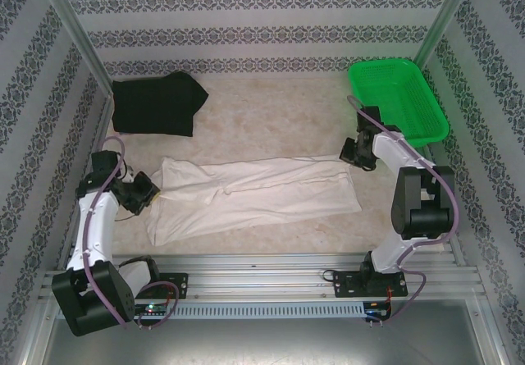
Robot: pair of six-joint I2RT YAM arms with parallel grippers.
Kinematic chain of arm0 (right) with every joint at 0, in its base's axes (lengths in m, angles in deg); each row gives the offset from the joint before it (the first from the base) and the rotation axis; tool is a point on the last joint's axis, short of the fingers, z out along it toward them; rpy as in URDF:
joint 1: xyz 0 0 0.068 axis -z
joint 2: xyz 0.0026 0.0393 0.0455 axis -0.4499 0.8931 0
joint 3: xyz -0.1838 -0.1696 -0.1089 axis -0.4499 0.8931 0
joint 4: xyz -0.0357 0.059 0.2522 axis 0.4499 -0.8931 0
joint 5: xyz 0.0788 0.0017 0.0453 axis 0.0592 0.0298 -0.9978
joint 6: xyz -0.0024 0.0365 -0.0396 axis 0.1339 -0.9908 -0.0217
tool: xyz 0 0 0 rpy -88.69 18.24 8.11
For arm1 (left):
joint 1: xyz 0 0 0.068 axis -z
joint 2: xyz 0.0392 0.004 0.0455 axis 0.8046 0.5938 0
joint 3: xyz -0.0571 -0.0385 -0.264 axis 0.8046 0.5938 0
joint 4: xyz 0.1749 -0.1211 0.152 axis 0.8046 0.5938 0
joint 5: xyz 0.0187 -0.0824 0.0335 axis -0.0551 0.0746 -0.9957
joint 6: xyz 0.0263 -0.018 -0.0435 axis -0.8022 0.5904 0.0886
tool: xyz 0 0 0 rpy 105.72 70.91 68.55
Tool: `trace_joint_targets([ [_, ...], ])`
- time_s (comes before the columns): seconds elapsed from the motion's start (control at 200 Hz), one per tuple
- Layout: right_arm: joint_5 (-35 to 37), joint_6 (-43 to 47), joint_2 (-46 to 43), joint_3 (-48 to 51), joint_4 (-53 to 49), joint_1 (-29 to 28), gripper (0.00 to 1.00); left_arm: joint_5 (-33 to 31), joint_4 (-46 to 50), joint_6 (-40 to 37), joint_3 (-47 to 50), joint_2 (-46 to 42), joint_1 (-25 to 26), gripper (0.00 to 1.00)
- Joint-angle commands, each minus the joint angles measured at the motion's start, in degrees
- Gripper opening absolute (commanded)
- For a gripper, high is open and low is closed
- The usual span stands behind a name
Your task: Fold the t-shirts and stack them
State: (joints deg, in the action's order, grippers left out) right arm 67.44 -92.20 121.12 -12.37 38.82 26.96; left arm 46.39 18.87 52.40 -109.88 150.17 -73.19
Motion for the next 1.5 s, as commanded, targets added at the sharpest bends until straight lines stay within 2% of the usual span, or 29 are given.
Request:
trace_joint_targets([
  [0.0,1.4,-1.2,-1.7,2.0,0.2,-0.2,0.0,-1.0,-1.8,2.1,2.4,-0.3,-0.7,0.0],
  [0.225,2.2,-2.2,-1.1,4.1,0.4,-1.5,0.0,0.1,-5.4,2.6,4.8,1.7,-0.6,0.0],
  [0.48,2.9,-2.4,0.1,3.8,0.2,-1.8,0.0,2.9,-5.0,4.8,7.1,-0.7,-0.5,0.0],
  [0.914,3.4,-1.9,0.5,3.1,-0.7,-1.9,0.0,8.1,-2.4,8.9,4.2,-3.0,0.4,0.0],
  [1.494,3.4,-2.1,1.2,3.3,-0.7,-1.9,0.0,10.2,0.7,17.7,10.0,-15.9,1.2,0.0],
])
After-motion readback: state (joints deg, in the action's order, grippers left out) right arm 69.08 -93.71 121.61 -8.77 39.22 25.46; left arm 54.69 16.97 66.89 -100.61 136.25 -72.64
